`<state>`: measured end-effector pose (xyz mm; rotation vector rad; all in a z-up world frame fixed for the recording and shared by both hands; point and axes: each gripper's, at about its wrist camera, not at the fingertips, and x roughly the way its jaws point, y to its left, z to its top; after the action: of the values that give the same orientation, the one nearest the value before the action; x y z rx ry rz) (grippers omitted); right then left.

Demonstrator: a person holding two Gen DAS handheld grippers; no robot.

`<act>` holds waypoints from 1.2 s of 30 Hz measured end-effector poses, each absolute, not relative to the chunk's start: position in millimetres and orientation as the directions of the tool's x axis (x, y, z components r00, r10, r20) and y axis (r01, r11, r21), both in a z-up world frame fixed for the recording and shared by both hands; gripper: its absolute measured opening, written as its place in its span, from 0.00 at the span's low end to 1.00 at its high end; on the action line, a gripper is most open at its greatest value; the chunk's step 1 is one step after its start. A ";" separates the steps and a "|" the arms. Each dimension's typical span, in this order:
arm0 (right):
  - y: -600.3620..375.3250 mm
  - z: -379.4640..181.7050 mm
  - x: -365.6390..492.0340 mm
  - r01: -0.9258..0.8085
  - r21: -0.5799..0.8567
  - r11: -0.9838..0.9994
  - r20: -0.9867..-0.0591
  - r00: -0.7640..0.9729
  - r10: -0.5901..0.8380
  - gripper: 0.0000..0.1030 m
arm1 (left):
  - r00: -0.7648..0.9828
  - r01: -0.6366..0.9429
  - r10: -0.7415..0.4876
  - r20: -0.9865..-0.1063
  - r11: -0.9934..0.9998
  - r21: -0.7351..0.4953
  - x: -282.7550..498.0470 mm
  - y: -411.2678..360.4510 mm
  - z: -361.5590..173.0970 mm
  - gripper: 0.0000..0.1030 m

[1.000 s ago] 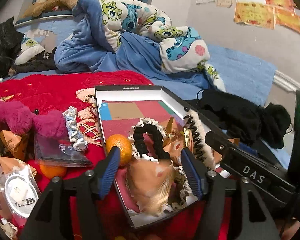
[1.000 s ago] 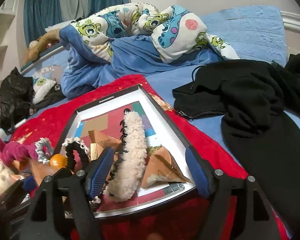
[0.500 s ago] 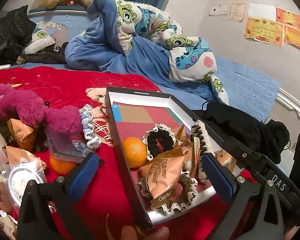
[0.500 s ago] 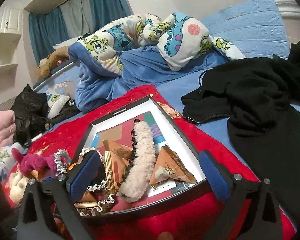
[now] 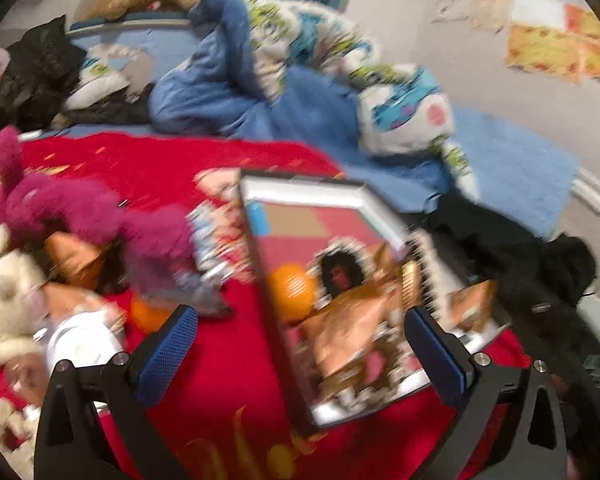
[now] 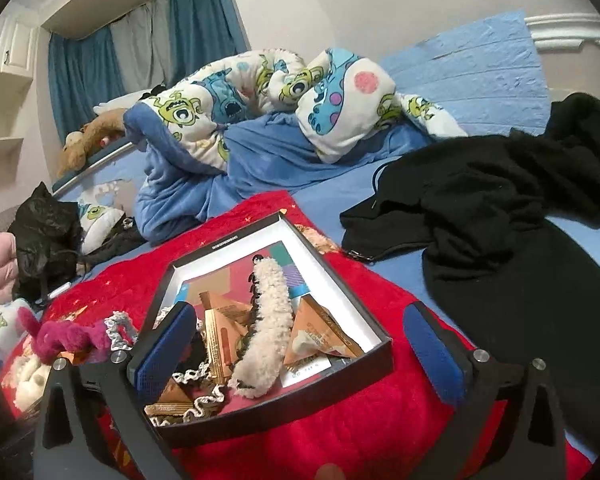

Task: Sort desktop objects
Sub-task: 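Lift both open tools up and away from the box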

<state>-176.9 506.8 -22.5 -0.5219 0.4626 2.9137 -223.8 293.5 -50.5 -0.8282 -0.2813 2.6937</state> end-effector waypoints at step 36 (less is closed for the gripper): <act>354.9 32.9 24.0 -0.042 -0.063 -0.997 -0.266 -0.962 0.057 1.00 | -0.916 -0.019 0.011 -0.401 -1.000 0.017 -10.3 133.1 6.2 1.00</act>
<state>24.0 354.9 32.9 -0.4177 -0.0874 3.0622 -10.3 133.1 6.2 -0.6397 0.0319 3.0598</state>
